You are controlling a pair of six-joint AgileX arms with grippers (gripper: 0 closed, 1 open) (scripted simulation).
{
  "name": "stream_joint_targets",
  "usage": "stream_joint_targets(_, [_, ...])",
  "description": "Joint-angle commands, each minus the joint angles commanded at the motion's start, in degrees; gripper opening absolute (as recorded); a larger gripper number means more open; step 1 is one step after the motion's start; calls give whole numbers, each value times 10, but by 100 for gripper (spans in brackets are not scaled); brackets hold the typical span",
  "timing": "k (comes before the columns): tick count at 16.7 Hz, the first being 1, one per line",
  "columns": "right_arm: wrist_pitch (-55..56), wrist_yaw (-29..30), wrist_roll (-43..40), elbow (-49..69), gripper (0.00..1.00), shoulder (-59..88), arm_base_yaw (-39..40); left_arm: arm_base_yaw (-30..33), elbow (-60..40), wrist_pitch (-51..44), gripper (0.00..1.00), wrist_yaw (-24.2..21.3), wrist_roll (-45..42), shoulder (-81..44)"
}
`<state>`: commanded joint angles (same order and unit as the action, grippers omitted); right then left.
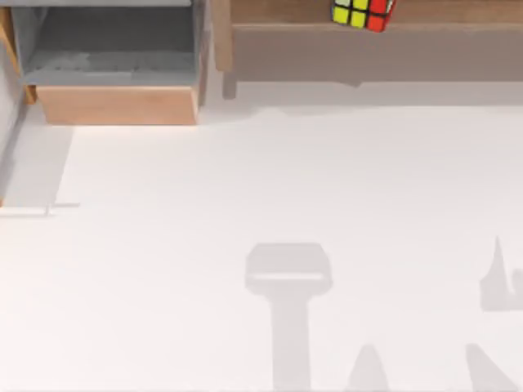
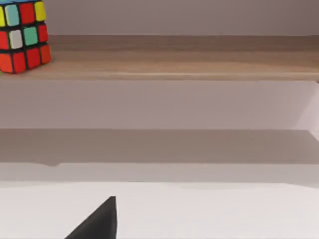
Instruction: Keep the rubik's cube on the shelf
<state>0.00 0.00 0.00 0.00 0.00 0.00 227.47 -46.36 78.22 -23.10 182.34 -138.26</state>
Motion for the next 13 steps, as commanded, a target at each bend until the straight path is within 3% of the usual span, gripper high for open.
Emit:
stream_joint_targets(7, [0,0,0,0,100,0,0,440,103,37,100,-133,375,78])
stream_joint_targets(13, [0,0,0,0,100,0,0,713,158,63,100,-198,620,160])
